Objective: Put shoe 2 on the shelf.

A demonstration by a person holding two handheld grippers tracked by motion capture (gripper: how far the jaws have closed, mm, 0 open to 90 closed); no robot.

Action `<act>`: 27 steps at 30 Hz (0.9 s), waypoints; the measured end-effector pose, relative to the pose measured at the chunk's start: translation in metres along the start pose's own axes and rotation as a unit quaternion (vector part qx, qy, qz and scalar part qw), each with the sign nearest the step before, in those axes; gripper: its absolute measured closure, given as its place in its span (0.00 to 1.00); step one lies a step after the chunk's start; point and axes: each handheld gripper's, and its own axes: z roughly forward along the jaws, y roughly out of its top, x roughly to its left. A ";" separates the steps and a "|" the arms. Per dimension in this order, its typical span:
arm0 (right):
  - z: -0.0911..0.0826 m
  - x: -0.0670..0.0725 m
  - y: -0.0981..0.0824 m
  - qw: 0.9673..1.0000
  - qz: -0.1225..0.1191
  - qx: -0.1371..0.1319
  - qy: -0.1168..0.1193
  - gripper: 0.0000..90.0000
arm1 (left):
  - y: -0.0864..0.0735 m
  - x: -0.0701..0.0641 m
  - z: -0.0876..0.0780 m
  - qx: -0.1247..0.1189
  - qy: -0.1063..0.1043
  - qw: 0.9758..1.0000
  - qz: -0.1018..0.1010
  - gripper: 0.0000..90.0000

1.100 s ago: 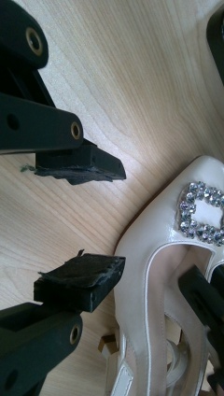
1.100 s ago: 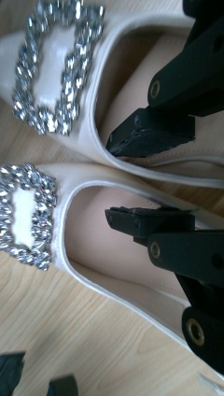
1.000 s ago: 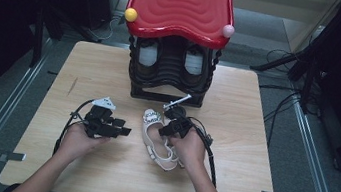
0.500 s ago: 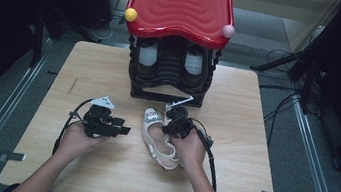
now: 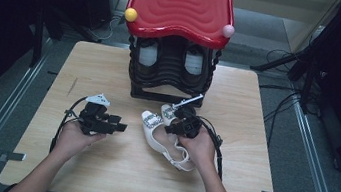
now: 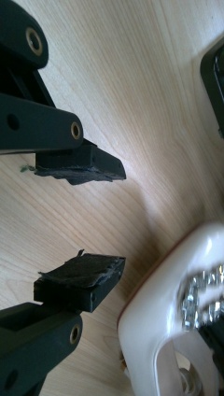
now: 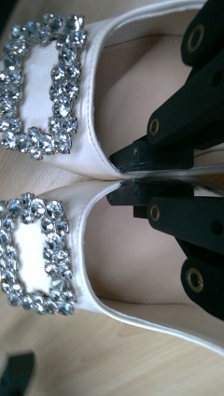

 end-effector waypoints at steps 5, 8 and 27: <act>-0.015 0.001 0.004 0.999 -0.047 -0.010 0.009 0.96 | 0.000 0.003 -0.003 -0.003 0.001 1.000 -0.003 0.58; -0.028 0.002 0.010 0.998 -0.063 -0.024 0.019 0.96 | 0.000 0.004 -0.003 -0.006 0.005 1.000 -0.002 0.58; -0.099 0.041 0.078 0.976 -0.184 -0.083 0.082 0.96 | -0.001 0.012 -0.009 -0.012 0.007 1.000 -0.014 0.58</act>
